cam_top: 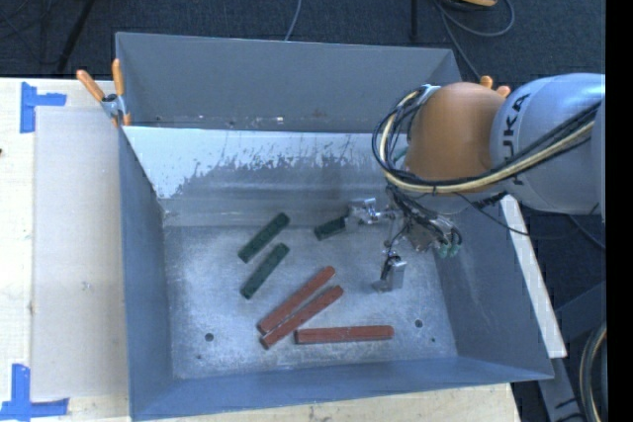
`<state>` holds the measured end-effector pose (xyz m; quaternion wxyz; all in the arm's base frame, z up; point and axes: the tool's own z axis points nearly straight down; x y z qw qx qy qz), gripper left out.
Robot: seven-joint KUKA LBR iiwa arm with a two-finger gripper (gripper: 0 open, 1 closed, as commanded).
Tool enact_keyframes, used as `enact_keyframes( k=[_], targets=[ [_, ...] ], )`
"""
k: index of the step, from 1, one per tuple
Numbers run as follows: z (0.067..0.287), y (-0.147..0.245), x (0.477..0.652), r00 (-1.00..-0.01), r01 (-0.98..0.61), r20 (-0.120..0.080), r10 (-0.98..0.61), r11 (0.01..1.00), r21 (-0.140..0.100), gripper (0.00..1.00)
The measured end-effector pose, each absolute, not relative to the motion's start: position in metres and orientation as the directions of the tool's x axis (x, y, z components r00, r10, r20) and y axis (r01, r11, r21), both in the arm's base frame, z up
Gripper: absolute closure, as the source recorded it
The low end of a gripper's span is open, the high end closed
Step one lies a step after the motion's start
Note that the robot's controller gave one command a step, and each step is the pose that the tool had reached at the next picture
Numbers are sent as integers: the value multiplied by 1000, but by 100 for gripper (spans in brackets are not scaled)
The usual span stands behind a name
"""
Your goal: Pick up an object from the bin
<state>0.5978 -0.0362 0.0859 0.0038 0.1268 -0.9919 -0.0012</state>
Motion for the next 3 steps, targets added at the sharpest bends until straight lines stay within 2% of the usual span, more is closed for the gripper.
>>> enact_keyframes(
  k=[1,2,3],
  targets=[
    [85,51,528,-947,-322,5,-322,947,7,0],
    [86,46,531,-948,-317,1,-317,948,1,100],
    [229,61,542,-919,-395,-9,-395,919,-2,100]
  ],
)
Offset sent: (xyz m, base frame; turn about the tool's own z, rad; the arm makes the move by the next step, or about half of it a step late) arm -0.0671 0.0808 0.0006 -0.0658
